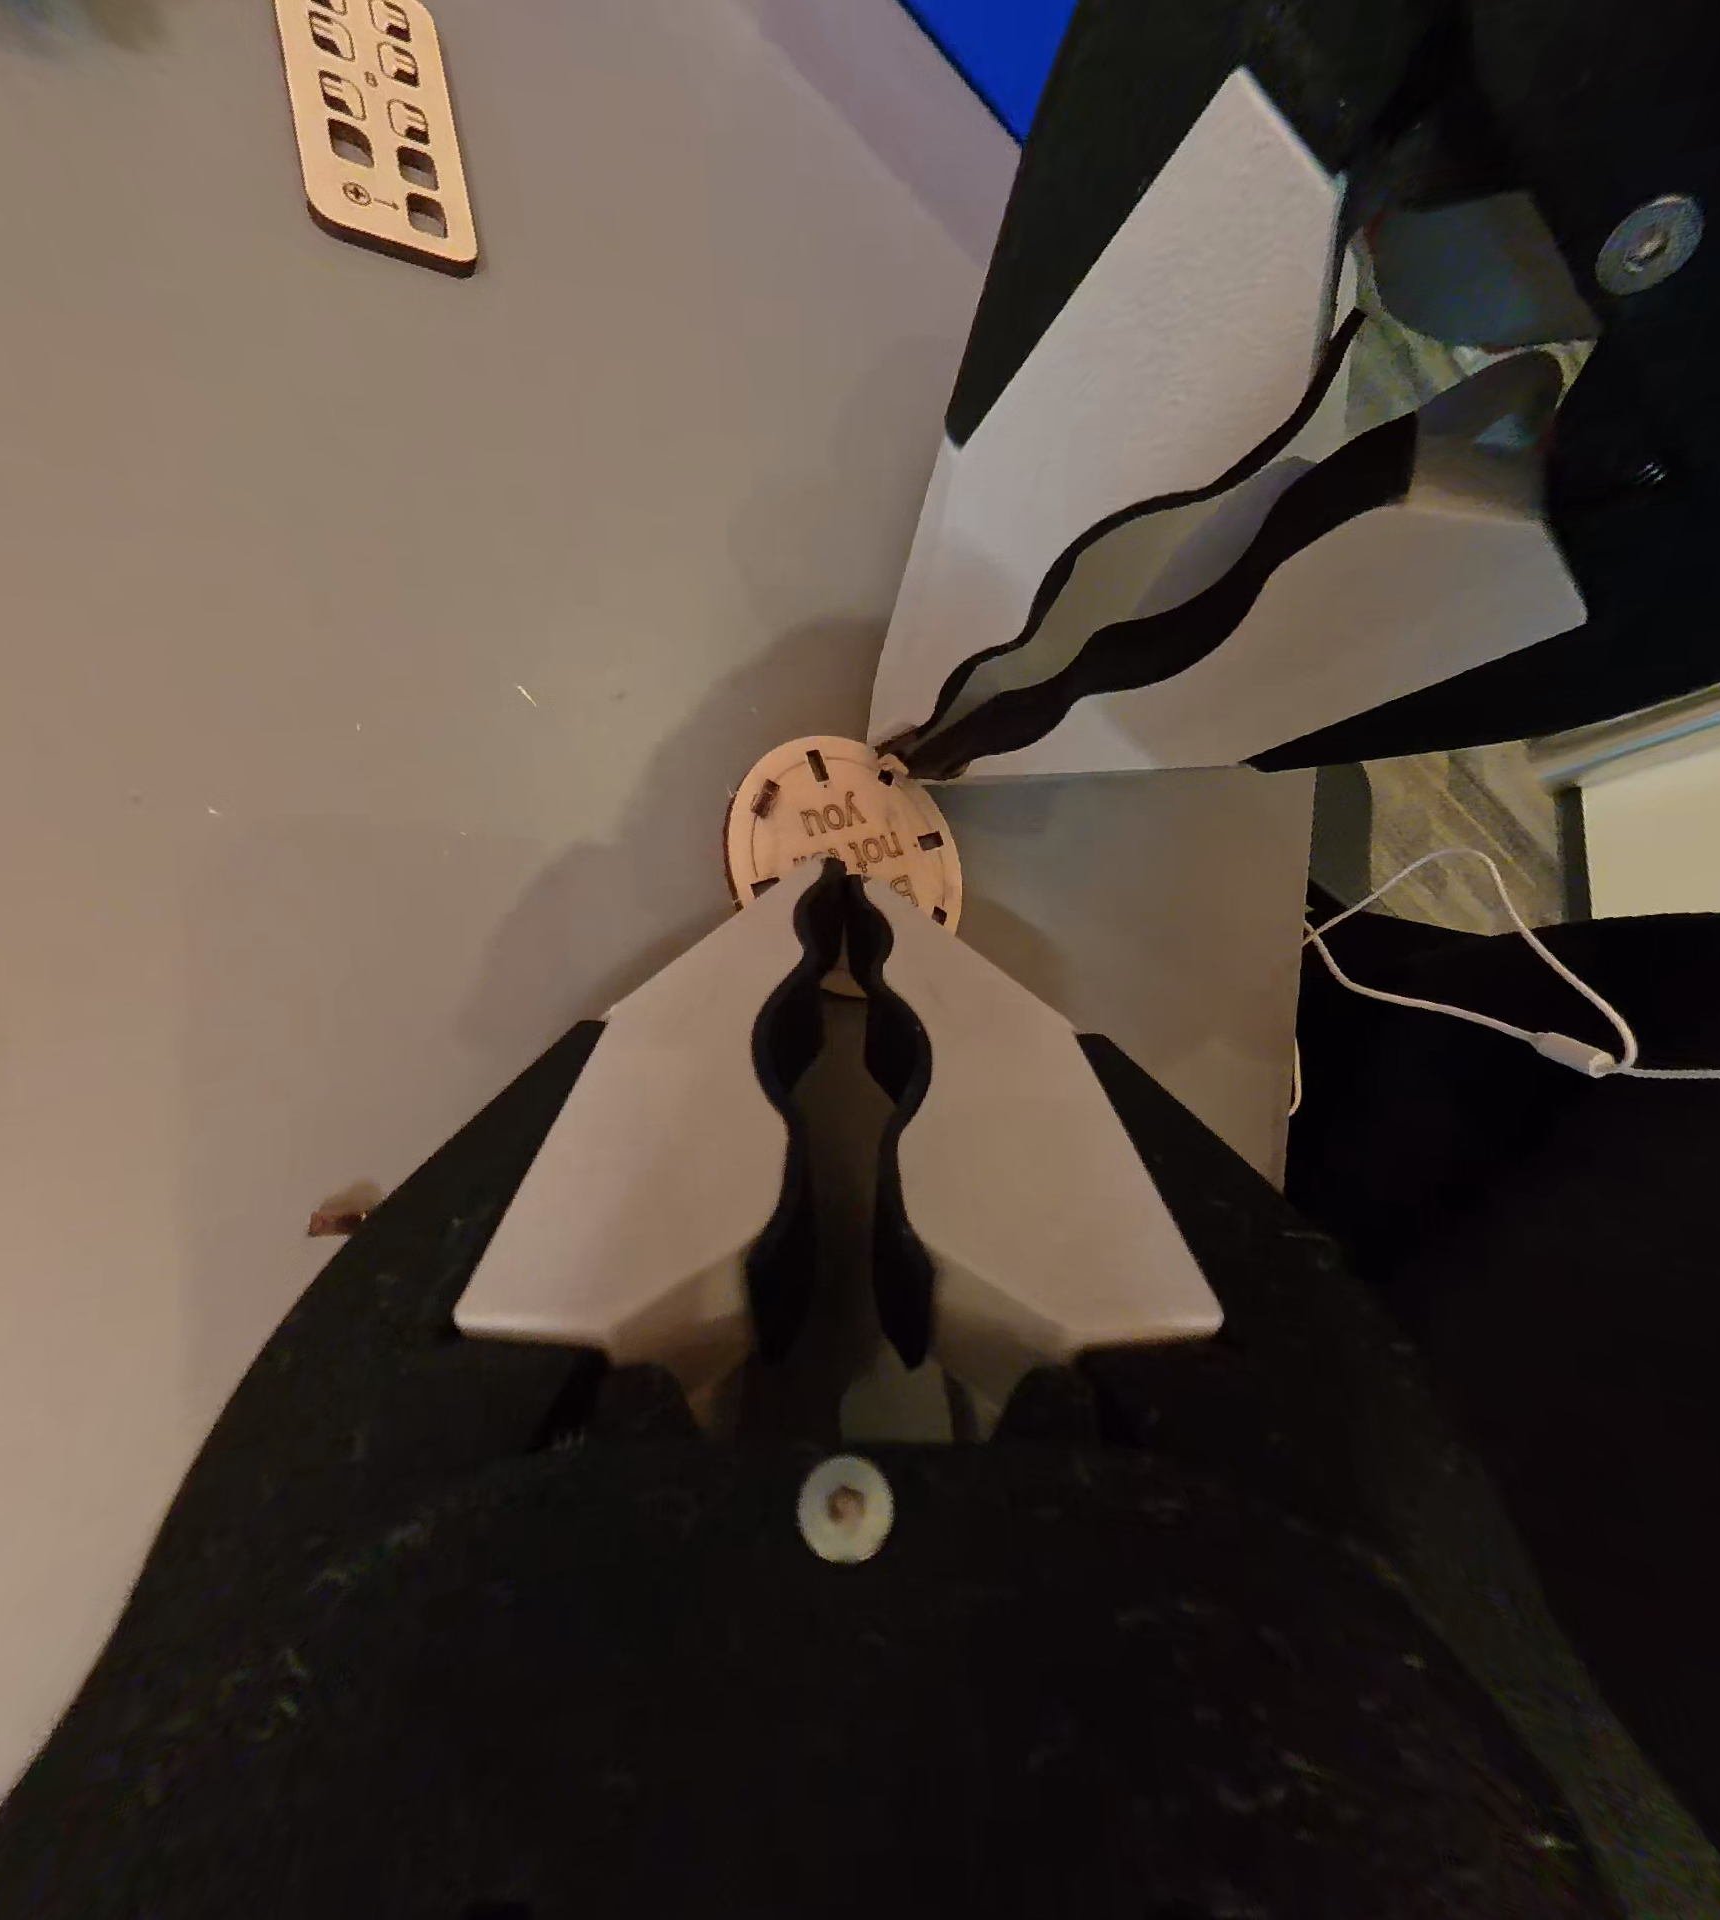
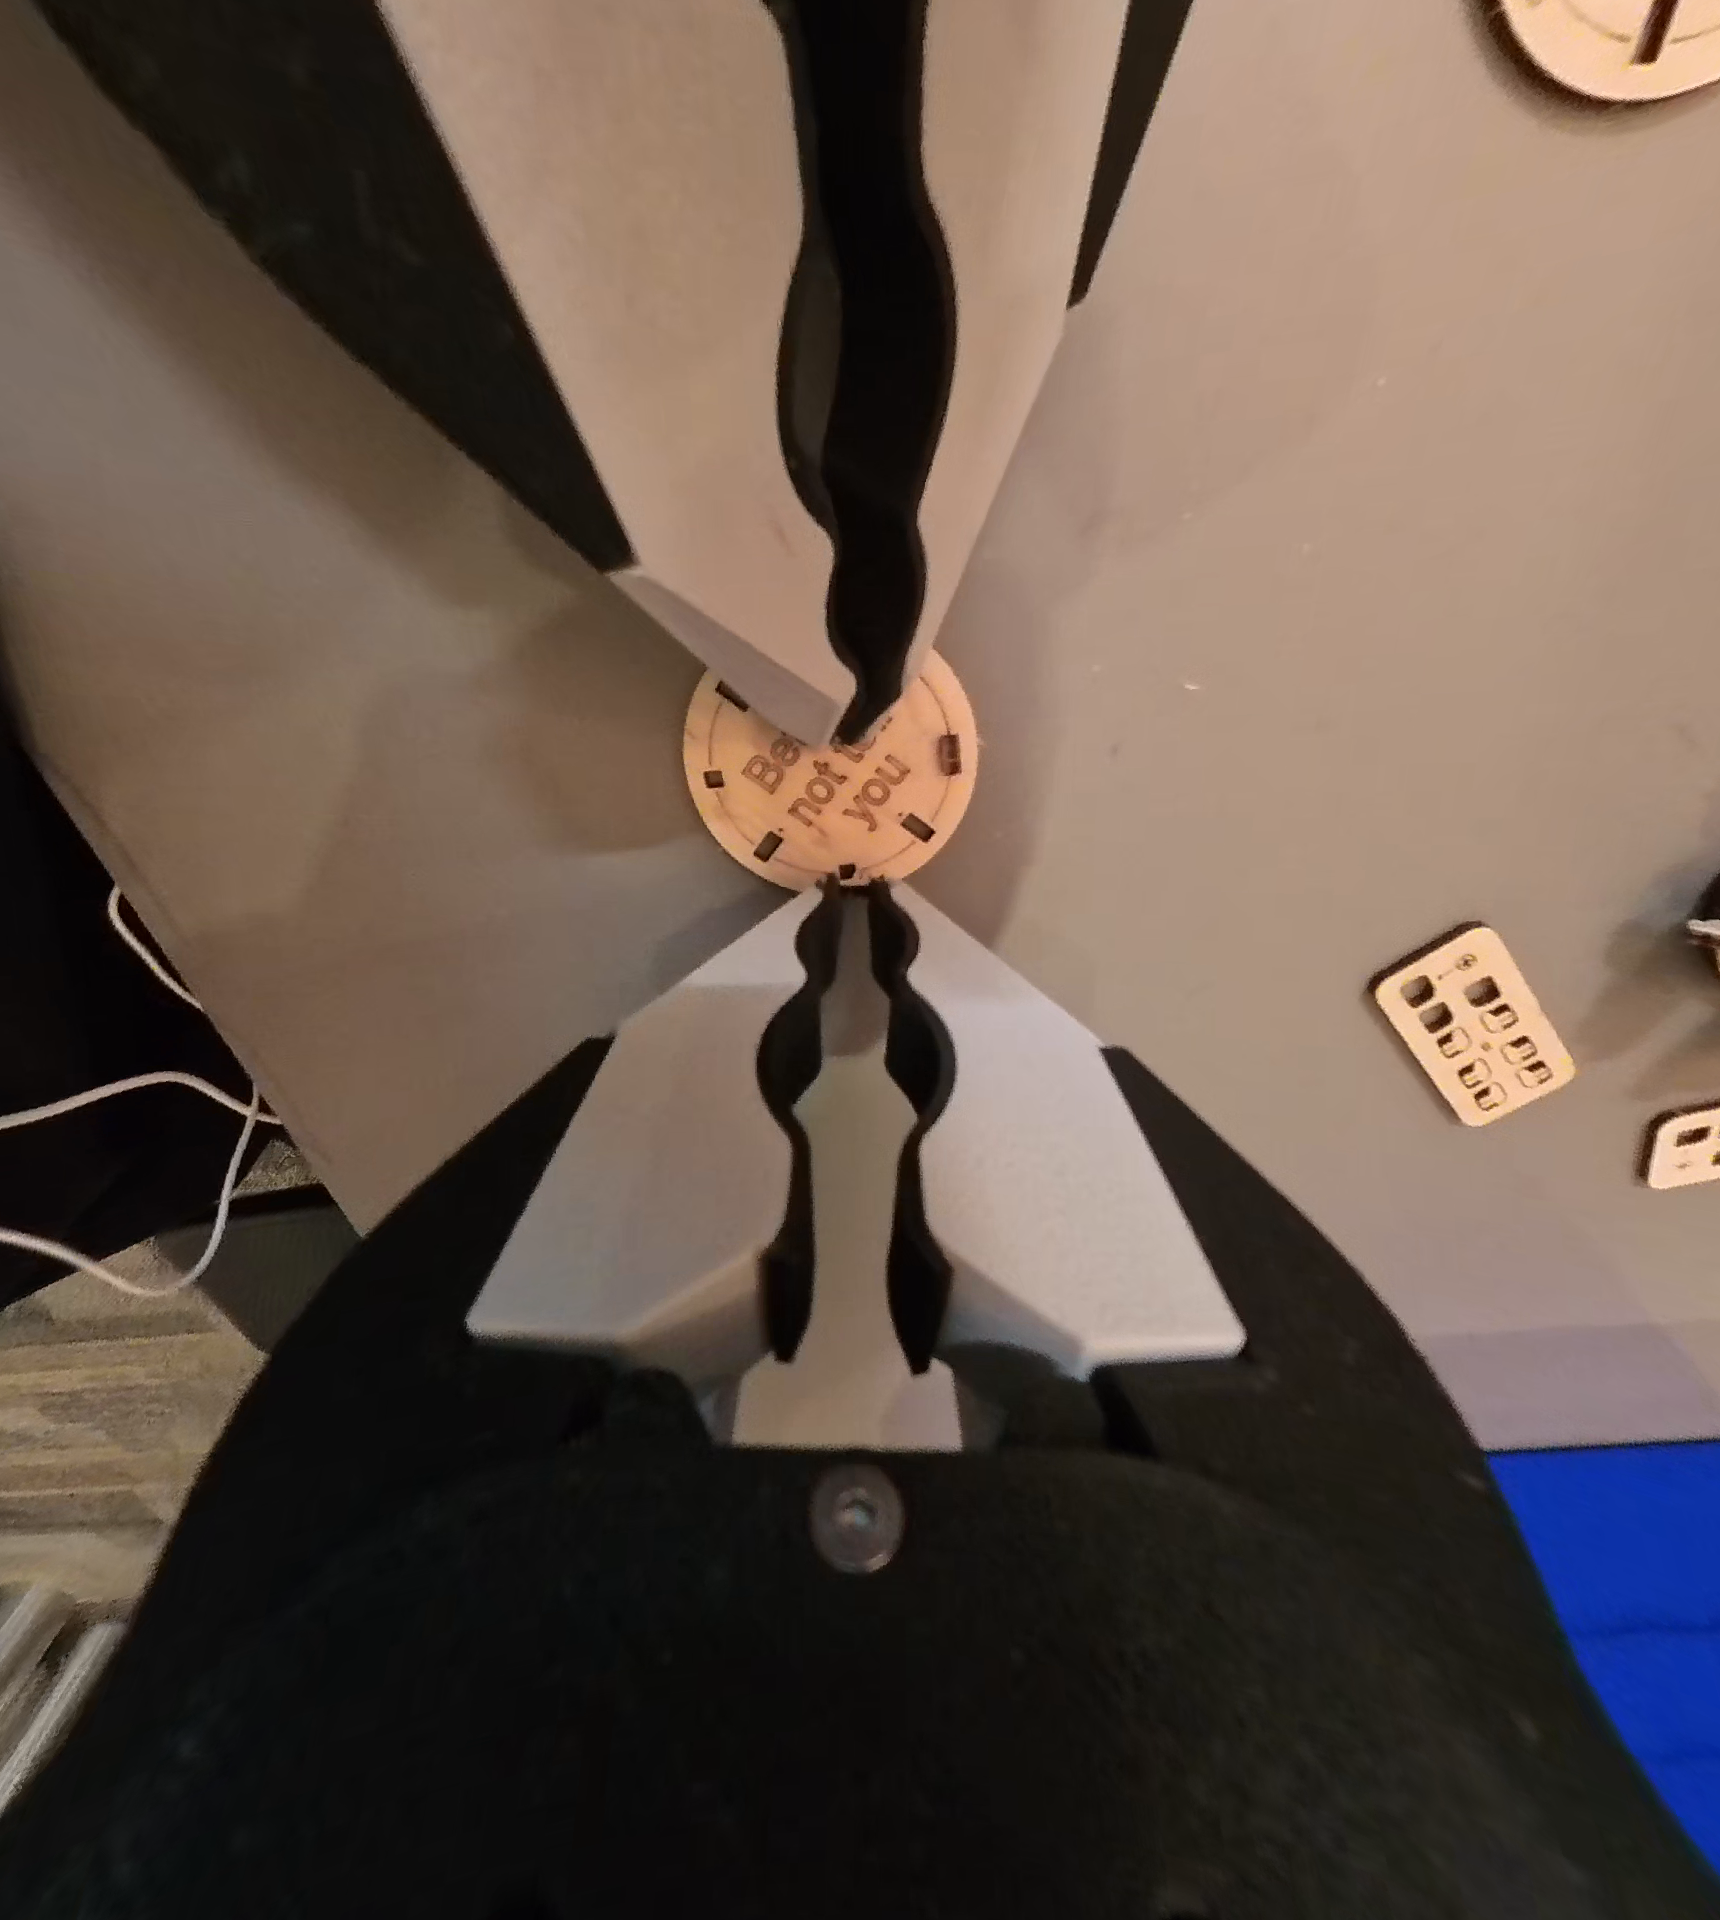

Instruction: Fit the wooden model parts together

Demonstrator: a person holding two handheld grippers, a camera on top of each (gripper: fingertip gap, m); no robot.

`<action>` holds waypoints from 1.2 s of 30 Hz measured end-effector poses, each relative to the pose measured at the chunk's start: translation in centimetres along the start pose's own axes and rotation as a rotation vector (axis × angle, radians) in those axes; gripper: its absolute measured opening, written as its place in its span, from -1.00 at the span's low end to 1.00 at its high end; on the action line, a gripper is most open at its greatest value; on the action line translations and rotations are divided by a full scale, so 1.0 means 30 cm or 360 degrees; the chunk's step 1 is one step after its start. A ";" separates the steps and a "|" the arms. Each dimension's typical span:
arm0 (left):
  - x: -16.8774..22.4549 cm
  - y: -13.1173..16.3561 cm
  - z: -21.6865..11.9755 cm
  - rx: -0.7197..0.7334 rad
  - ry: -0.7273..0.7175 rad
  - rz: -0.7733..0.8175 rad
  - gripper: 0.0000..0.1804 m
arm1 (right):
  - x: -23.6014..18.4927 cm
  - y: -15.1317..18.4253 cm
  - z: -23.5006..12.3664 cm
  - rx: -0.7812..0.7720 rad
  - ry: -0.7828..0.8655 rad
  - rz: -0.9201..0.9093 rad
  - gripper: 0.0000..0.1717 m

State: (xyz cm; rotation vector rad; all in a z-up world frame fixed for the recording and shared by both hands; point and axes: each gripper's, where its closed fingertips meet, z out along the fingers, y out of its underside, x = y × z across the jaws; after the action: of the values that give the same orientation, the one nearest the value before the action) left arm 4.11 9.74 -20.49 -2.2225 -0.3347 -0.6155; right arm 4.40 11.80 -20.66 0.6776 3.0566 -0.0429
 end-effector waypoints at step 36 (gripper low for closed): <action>-0.001 0.001 -0.001 0.0002 0.0026 -0.0040 -1.00 | -0.011 -0.001 0.008 -0.0193 -0.0037 -0.0119 -0.96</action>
State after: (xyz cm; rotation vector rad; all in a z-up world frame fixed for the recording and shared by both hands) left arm 4.10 9.68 -20.50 -2.2139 -0.3552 -0.6465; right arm 4.68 11.63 -20.90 0.5516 3.0304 0.1315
